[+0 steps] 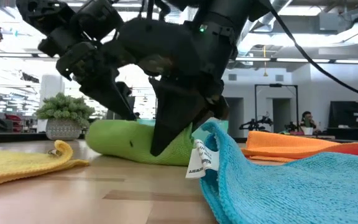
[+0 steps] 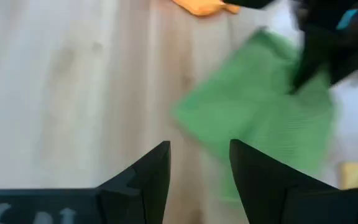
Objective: Roll microfiber towels into tight, uniform cylinder then place into a basket
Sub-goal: Roll the green towel
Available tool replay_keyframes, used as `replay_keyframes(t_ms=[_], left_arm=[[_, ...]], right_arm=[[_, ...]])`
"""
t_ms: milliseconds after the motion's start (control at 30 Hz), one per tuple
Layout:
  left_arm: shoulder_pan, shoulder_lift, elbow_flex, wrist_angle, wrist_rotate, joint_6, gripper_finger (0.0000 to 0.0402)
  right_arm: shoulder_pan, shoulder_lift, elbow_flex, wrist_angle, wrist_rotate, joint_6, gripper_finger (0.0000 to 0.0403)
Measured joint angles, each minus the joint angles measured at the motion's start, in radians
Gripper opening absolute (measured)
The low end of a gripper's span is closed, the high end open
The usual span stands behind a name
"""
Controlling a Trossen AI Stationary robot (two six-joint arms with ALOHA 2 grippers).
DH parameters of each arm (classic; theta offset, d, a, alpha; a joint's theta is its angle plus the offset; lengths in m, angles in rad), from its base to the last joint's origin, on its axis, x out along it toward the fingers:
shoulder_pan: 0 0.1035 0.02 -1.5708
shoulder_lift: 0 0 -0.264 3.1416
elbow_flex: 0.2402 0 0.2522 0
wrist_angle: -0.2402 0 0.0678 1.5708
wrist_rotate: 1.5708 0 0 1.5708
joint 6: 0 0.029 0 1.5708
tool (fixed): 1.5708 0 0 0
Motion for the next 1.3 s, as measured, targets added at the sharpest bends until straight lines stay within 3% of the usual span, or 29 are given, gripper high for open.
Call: replay_keyframes(t_ms=[167,367,533,967,1300], left_arm=[[0.008,-0.122,0.000,-0.116,-0.038,0.127,0.0157],[-0.008,-0.207,0.000,-0.129,0.046,0.167,0.0157],[-0.068,-0.178,0.000,-0.156,0.091,0.236,0.0157],[-0.270,-0.126,0.000,-0.116,0.071,0.379,0.0127],[-0.297,-0.002,-0.001,-0.060,0.016,0.425,0.0136]], right_arm=[[0.009,0.001,0.000,0.025,-0.006,0.048,0.0034],[0.008,0.003,-0.008,0.113,-0.104,0.052,0.0034],[0.009,0.007,-0.010,0.168,-0.131,0.120,0.0034],[0.006,0.007,-0.010,0.190,-0.041,0.224,0.0035],[0.004,0.008,-0.010,0.229,-0.034,0.260,0.0035]])
